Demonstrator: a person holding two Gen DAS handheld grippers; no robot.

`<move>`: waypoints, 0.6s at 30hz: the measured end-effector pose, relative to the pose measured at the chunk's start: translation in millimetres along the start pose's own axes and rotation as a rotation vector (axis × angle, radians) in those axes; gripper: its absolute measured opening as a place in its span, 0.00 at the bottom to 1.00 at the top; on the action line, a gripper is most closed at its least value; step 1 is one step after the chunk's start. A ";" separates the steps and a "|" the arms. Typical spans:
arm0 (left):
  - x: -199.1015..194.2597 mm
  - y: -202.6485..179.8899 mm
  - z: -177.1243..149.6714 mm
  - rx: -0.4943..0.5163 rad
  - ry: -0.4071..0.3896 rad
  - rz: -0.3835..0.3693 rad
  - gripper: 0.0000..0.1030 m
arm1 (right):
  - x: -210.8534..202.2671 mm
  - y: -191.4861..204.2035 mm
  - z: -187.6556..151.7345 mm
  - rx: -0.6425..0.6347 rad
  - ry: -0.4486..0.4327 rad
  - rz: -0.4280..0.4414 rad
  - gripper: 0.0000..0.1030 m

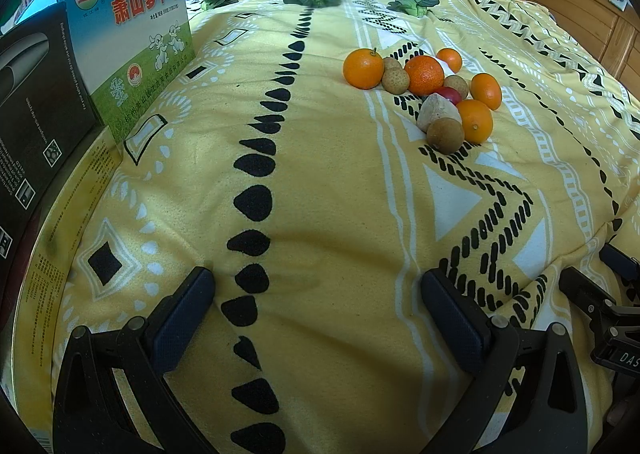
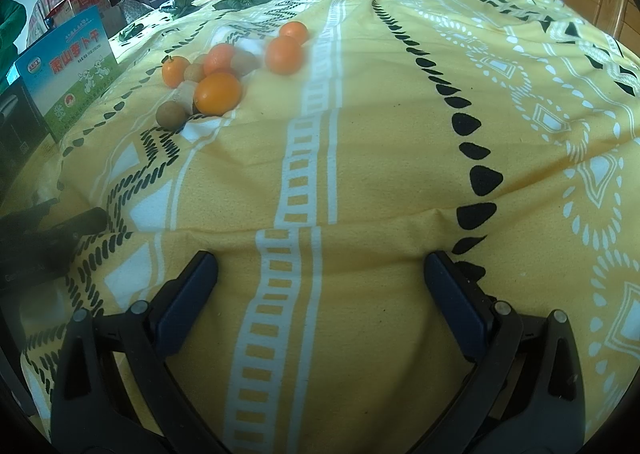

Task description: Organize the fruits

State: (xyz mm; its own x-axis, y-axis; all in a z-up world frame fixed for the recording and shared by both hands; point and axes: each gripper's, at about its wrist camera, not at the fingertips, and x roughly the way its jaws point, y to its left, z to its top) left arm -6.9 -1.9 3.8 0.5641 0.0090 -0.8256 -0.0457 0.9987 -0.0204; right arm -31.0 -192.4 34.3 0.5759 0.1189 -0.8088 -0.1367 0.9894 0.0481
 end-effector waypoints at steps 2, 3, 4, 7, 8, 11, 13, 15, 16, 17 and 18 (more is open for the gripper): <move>0.0 0.1 0.0 0.000 0.000 0.000 1.00 | 0.2 0.1 0.2 0.000 0.000 0.000 1.00; 0.0 0.0 0.0 0.000 0.000 0.000 1.00 | 0.0 -0.1 -0.1 0.000 0.000 0.000 1.00; 0.0 0.0 0.0 0.000 0.000 0.000 1.00 | 0.0 -0.1 0.0 0.000 0.000 0.001 1.00; 0.0 0.0 0.0 0.000 0.000 0.000 1.00 | -0.5 0.5 1.2 0.002 -0.002 0.005 1.00; 0.0 0.1 0.0 0.000 0.000 0.000 1.00 | -0.4 0.4 1.1 0.002 -0.002 0.005 1.00; 0.0 0.1 0.0 0.000 0.000 0.000 1.00 | -0.5 0.7 1.6 0.004 -0.003 0.008 1.00; 0.0 -0.1 0.0 0.000 0.000 0.000 1.00 | -1.0 1.5 2.5 0.005 -0.004 0.011 1.00; 0.0 0.2 0.1 0.000 0.000 0.000 1.00 | -1.0 2.0 2.8 0.006 -0.004 0.011 1.00; 0.0 -0.1 0.0 0.000 0.000 0.000 1.00 | -0.9 2.0 2.8 0.006 -0.005 0.012 1.00; 0.0 0.2 0.1 0.000 0.000 0.000 1.00 | -0.9 2.5 3.1 0.006 -0.005 0.013 1.00; 0.0 0.0 0.0 0.000 0.000 0.000 1.00 | -0.9 2.4 2.6 0.007 -0.006 0.013 1.00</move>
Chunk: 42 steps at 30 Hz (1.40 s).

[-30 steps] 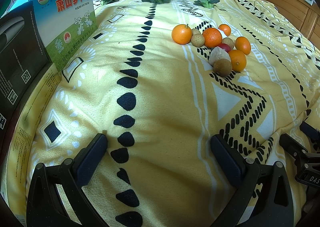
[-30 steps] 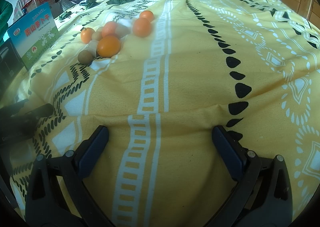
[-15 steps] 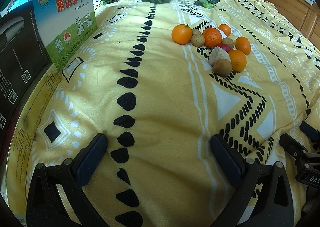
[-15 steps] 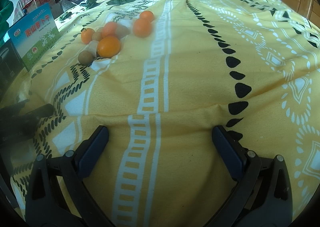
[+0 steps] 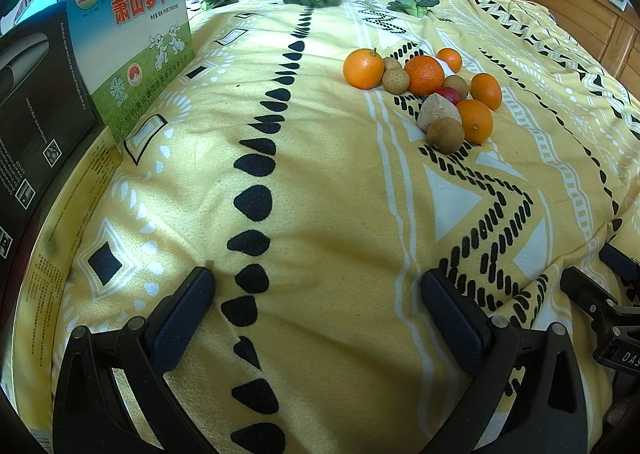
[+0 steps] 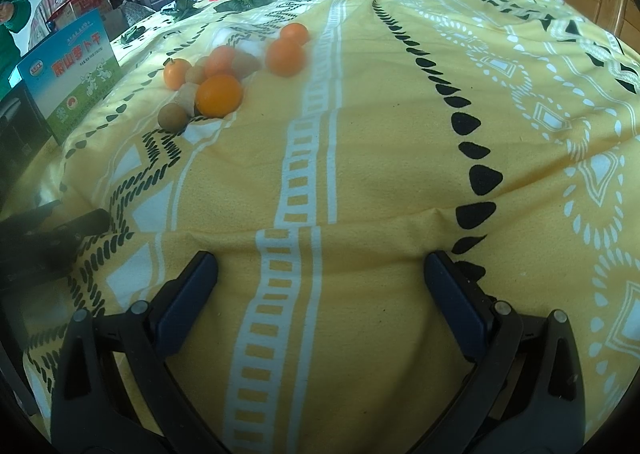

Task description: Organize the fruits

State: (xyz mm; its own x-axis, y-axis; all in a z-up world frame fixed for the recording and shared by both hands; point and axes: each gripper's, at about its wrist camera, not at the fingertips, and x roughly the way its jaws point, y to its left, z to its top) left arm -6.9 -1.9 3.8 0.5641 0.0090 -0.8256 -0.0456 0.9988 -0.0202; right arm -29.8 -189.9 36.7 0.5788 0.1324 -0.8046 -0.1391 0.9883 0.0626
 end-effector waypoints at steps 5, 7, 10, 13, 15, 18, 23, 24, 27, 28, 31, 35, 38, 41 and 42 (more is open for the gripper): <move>0.0 0.0 0.0 0.000 0.000 0.000 1.00 | -0.1 0.5 -0.2 0.002 -0.001 0.003 1.00; 0.0 0.0 0.0 0.000 0.000 0.000 1.00 | -0.3 -1.3 -2.1 0.003 -0.002 0.005 1.00; 0.0 -0.1 0.0 0.000 0.000 0.000 1.00 | -0.4 -1.6 -2.2 0.003 -0.002 0.005 1.00; 0.0 -0.1 0.0 0.000 0.000 0.000 1.00 | -0.5 -1.7 -2.2 0.003 -0.002 0.005 1.00; 0.0 0.0 0.0 0.000 0.000 0.000 1.00 | -0.5 -1.8 -2.3 0.003 -0.002 0.005 1.00; 0.0 0.1 0.0 0.000 0.000 0.000 1.00 | -0.4 -2.0 -2.4 0.004 -0.002 0.005 1.00; 0.0 0.0 0.0 0.000 0.000 0.000 1.00 | -0.4 -1.1 -2.1 0.004 -0.002 0.006 1.00; 0.0 -0.1 -0.1 0.000 0.000 0.000 1.00 | -0.3 -1.1 -2.1 0.004 -0.002 0.006 1.00; 0.0 0.1 0.0 0.000 0.000 0.000 1.00 | -0.4 -2.0 -2.4 0.004 -0.002 0.006 1.00; 0.0 0.0 -0.1 0.000 0.000 0.000 1.00 | -0.4 -1.8 -2.5 0.003 -0.001 0.004 1.00; 0.0 -0.1 -0.1 0.000 0.000 0.000 1.00 | -0.4 -1.7 -2.5 0.002 0.002 0.000 1.00; 0.0 0.0 -0.1 0.000 0.000 0.000 1.00 | -0.3 3.2 -2.8 -0.011 0.011 -0.034 1.00; 0.0 0.0 -0.1 0.000 0.000 0.000 1.00 | -0.8 2.5 -3.2 -0.007 0.012 -0.035 1.00; -0.1 -0.1 -0.1 0.000 0.000 0.000 1.00 | -0.5 2.6 -2.9 -0.007 0.014 -0.036 1.00; 0.0 -0.1 -0.1 0.000 0.000 0.000 1.00 | -0.6 2.7 -3.0 -0.007 0.014 -0.036 1.00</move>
